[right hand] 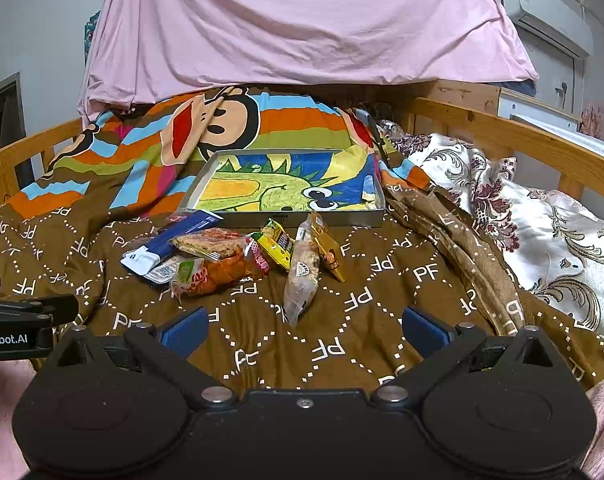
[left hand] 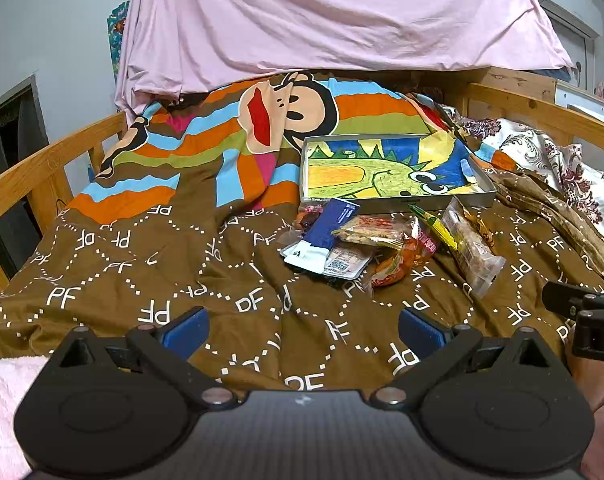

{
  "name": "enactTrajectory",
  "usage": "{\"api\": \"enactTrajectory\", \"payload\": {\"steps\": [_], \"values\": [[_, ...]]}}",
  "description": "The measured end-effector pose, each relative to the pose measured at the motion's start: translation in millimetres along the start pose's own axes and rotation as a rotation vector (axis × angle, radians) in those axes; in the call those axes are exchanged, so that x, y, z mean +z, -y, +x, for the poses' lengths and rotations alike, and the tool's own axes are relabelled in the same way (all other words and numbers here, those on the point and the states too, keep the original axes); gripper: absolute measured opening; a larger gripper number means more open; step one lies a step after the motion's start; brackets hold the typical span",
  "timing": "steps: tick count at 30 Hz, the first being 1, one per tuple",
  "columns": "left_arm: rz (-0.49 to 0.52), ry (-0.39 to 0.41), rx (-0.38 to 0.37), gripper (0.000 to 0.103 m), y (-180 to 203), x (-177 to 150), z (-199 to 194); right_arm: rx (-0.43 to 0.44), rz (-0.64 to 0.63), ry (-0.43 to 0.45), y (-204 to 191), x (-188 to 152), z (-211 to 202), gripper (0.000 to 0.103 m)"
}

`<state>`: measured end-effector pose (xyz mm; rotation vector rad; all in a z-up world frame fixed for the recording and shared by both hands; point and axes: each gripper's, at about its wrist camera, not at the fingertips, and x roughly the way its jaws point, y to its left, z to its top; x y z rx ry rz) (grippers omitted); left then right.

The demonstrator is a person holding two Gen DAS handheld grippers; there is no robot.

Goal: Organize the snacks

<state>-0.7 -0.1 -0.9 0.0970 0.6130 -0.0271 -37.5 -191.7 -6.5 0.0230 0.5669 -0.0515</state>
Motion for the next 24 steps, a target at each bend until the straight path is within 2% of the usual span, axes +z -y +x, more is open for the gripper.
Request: {"api": "enactTrajectory", "payload": {"steps": [18, 24], "values": [[0.018, -0.009, 0.001, 0.102, 4.8, -4.3, 4.7, 0.0, 0.001, -0.007, 0.4, -1.4, -0.6, 0.102], [0.005, -0.038, -0.023, 0.102, 0.0, -0.6, 8.4, -0.008, 0.001, -0.019, 0.3, -0.1, 3.7, 0.103]]}}
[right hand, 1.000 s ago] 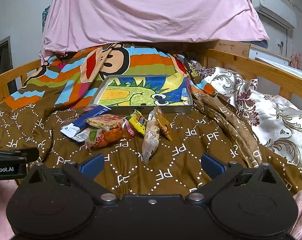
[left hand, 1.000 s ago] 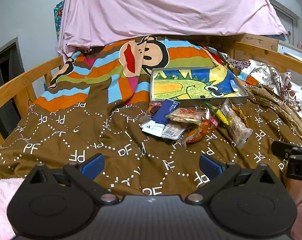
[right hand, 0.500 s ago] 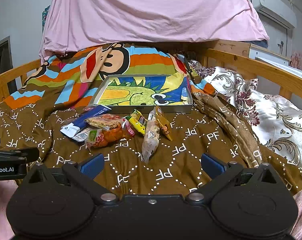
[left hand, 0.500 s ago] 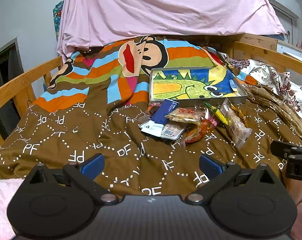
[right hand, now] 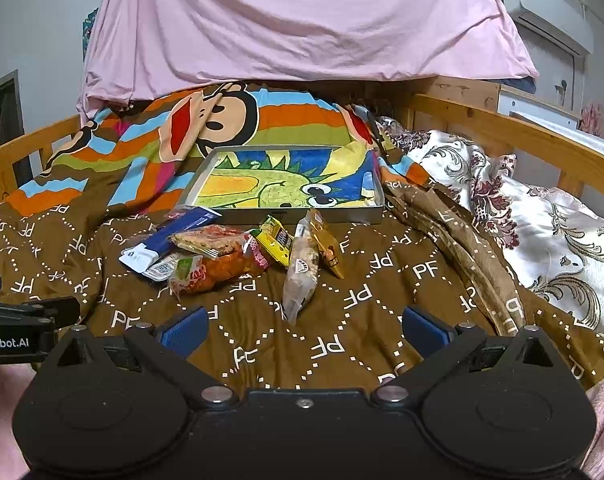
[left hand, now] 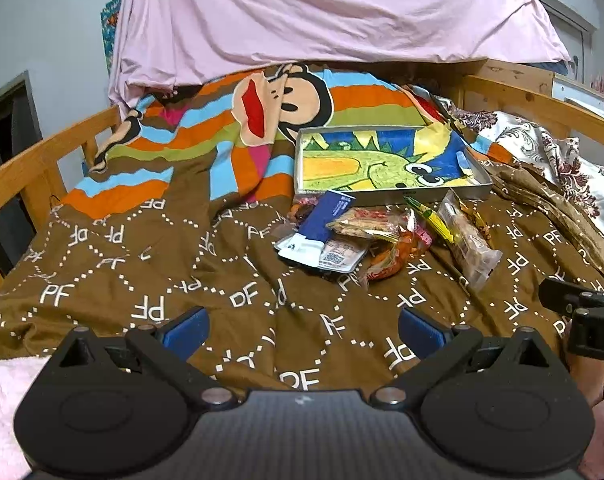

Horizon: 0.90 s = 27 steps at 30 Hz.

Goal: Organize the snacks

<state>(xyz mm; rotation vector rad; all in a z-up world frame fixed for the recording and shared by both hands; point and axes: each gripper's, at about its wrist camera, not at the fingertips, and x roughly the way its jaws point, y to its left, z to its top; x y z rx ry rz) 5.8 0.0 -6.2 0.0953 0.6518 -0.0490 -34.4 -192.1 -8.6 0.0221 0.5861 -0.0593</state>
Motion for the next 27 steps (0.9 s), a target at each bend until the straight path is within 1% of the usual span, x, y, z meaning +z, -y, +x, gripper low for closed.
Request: {"api": "enactTrajectory", "payload": {"steps": [8, 14, 17, 24, 27], "values": [[-0.029, -0.054, -0.032, 0.102, -4, 11, 14, -0.007, 0.0, -0.067, 0, 4, 14, 0.102], [-0.056, -0.096, -0.048, 0.102, -8, 19, 25, -0.004, -0.026, -0.088, -5, 9, 24, 0.102], [-0.065, -0.116, -0.052, 0.102, -10, 26, 30, -0.001, -0.049, -0.083, -7, 14, 27, 0.102], [-0.027, -0.089, -0.031, 0.102, -5, 45, 38, 0.02, -0.118, -0.056, -6, 29, 33, 0.102], [-0.009, -0.094, -0.028, 0.102, -3, 53, 46, 0.031, -0.151, -0.046, -4, 33, 40, 0.102]]}}
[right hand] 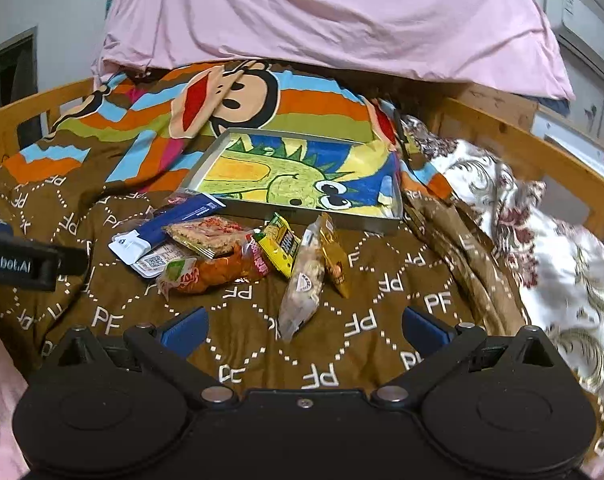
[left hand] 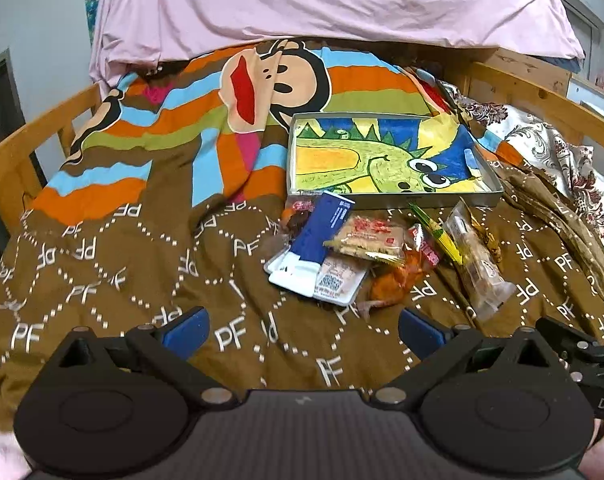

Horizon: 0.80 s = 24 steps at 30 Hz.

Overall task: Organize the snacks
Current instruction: 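Grasp the orange snack packet with the left tool while the right tool grasps the clear nut-bar packet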

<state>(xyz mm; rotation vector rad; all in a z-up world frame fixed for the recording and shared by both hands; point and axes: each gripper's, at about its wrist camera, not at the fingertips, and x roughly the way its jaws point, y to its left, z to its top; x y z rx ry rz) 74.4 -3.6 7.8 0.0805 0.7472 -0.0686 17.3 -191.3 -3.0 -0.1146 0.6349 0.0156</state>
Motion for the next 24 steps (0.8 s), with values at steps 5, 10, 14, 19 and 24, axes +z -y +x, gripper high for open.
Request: {"api": "enactTrajectory", "payload": {"steps": [5, 10, 14, 19, 24], "values": [[0.016, -0.042, -0.029, 0.102, 1, 10, 18, 0.03, -0.042, 0.022, 4, 7, 11, 0.102], [0.069, 0.034, -0.081, 0.102, -1, 25, 24, 0.152, -0.074, -0.003, 10, 13, 30, 0.102], [0.12, 0.069, -0.144, 0.102, -2, 42, 35, 0.201, -0.059, -0.037, 14, 19, 48, 0.102], [0.147, 0.028, -0.245, 0.102, 4, 52, 57, 0.222, -0.096, -0.068, 19, 23, 69, 0.102], [0.152, -0.105, -0.302, 0.102, 9, 54, 92, 0.261, -0.085, -0.141, 22, 19, 90, 0.1]]}}
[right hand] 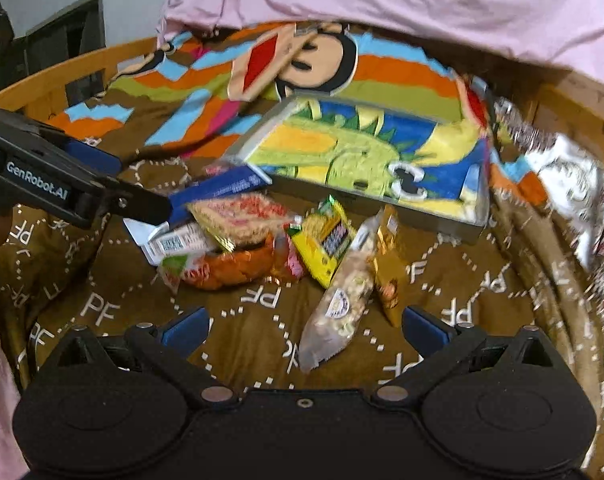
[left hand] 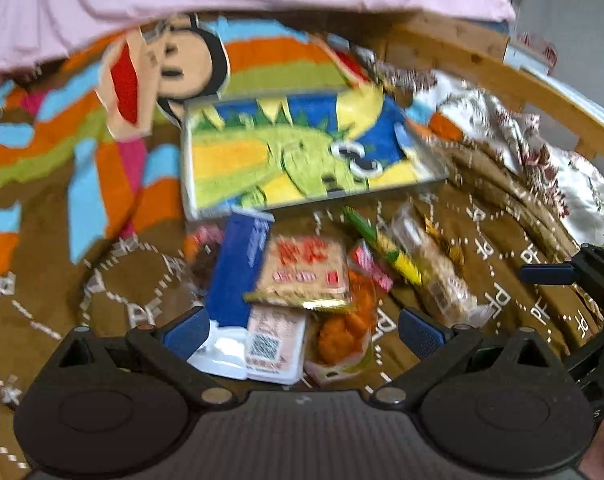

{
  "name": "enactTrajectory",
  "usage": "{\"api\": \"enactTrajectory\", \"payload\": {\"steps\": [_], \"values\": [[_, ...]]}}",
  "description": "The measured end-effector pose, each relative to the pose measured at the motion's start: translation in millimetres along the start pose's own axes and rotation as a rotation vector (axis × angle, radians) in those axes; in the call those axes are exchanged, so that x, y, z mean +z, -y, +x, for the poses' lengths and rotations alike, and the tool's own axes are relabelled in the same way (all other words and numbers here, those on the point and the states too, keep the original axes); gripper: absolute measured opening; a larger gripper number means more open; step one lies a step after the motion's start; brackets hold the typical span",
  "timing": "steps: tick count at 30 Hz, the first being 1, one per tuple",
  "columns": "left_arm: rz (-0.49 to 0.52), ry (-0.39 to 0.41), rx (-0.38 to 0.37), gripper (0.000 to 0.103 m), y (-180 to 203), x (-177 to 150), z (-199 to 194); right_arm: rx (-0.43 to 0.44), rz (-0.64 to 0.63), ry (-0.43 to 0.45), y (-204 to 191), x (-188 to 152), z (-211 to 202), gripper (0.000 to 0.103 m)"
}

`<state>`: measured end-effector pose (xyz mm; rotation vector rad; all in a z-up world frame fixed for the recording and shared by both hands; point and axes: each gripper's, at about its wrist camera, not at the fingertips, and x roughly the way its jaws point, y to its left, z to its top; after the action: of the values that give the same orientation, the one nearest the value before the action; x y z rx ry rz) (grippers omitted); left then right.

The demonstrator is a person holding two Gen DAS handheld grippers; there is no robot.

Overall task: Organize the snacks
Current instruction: 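Grasp the orange snack packet with the left tool while the right tool grasps the clear nut-bar packet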

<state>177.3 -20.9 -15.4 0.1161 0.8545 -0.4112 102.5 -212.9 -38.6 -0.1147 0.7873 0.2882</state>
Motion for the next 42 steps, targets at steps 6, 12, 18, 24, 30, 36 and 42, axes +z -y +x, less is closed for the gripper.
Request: {"api": "enactTrajectory", "payload": {"steps": [6, 12, 18, 24, 30, 36, 42], "values": [[0.067, -0.027, -0.106, 0.102, -3, -5, 13, 0.008, 0.064, -0.055, 11, 4, 22, 0.09], [0.266, 0.001, -0.133, 0.102, 13, -13, 16, 0.013, 0.166, -0.07, 32, 8, 37, 0.08], [0.365, 0.016, -0.134, 0.097, 29, -21, 22, 0.07, 0.259, -0.093, 43, 13, 49, 0.073], [0.339, 0.004, -0.151, 0.087, 33, -23, 35, 0.054, 0.244, -0.1, 38, 14, 56, 0.056], [0.368, -0.018, -0.12, 0.081, 41, -26, 48, 0.042, 0.26, -0.093, 40, 12, 60, 0.053], [0.334, -0.036, -0.104, 0.066, 38, -25, 59, 0.034, 0.252, -0.098, 36, 11, 65, 0.053], [0.331, -0.045, -0.097, 0.058, 39, -26, 66, 0.007, 0.235, -0.093, 33, 9, 65, 0.047]]}}
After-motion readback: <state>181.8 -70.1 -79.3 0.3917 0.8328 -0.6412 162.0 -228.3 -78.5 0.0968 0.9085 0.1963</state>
